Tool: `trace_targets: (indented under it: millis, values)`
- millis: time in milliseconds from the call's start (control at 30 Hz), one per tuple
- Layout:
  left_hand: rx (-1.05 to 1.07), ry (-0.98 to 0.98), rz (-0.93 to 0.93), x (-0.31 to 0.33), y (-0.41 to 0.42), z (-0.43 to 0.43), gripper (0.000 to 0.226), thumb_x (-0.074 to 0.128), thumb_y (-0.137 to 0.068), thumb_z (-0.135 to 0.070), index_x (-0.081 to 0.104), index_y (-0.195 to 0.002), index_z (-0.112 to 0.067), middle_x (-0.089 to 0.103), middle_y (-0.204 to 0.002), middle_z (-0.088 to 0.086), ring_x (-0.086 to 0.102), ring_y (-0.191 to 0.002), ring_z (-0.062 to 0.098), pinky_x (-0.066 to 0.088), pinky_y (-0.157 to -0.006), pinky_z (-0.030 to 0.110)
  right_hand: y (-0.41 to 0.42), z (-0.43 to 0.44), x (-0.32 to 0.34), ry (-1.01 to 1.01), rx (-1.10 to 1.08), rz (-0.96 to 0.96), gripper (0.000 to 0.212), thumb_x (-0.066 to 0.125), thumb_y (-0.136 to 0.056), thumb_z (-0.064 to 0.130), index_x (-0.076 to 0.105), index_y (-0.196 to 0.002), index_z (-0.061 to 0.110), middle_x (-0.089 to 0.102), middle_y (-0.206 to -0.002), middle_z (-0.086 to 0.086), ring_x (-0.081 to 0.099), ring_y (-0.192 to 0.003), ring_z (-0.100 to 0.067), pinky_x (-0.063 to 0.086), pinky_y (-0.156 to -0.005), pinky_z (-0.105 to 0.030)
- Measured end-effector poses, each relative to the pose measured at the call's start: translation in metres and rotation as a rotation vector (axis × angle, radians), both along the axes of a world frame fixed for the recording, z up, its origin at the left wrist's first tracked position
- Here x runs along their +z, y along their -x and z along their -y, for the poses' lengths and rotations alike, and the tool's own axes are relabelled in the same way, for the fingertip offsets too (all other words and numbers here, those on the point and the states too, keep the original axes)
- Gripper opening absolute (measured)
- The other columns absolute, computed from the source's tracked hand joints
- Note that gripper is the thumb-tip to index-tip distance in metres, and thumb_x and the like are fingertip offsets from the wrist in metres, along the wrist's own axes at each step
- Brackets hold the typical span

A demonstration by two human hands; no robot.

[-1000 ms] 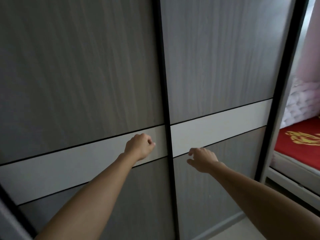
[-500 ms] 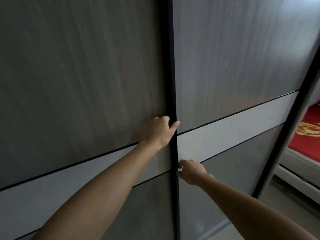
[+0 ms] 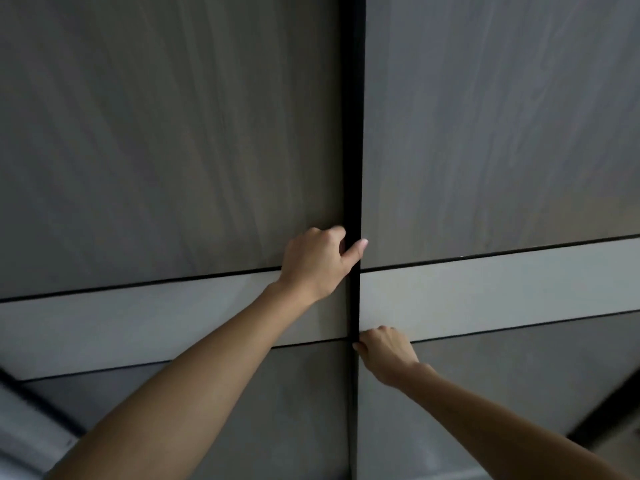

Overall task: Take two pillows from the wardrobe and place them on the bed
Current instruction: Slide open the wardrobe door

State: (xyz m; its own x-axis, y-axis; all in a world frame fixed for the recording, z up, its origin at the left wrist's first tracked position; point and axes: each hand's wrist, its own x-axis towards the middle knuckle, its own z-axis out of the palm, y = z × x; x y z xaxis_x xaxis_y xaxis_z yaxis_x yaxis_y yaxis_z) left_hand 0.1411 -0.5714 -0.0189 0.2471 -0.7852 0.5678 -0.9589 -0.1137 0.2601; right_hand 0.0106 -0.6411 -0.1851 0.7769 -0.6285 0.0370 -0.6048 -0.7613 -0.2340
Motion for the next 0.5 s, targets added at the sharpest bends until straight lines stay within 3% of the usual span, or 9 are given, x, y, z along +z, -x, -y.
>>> trace_targets:
  millis: [300, 500]
  values:
    - [0.175, -0.028, -0.02, 0.006, -0.049, -0.067, 0.046, 0.048, -0.088, -0.052, 0.045, -0.058, -0.017, 0.054, -0.051, 0.003, 0.054, -0.054, 0.029, 0.041, -0.053, 0.032, -0.067, -0.06, 0.0, 0.003, 0.079, 0.003, 0.033, 0.038, -0.097, 0.03, 0.062, -0.094, 0.007, 0.067, -0.099, -0.019, 0.061, -0.089, -0.036, 0.044, -0.071, -0.037]
    - [0.212, -0.047, 0.019, 0.01, -0.097, -0.12, 0.048, 0.045, -0.09, -0.049, 0.044, -0.057, -0.015, 0.053, -0.053, 0.004, 0.053, -0.056, 0.031, 0.043, -0.055, 0.034, -0.126, -0.108, 0.0, 0.028, 0.068, -0.017, 0.033, 0.039, -0.098, 0.031, 0.062, -0.099, 0.008, 0.066, -0.104, -0.017, 0.061, -0.094, -0.036, 0.046, -0.077, -0.038]
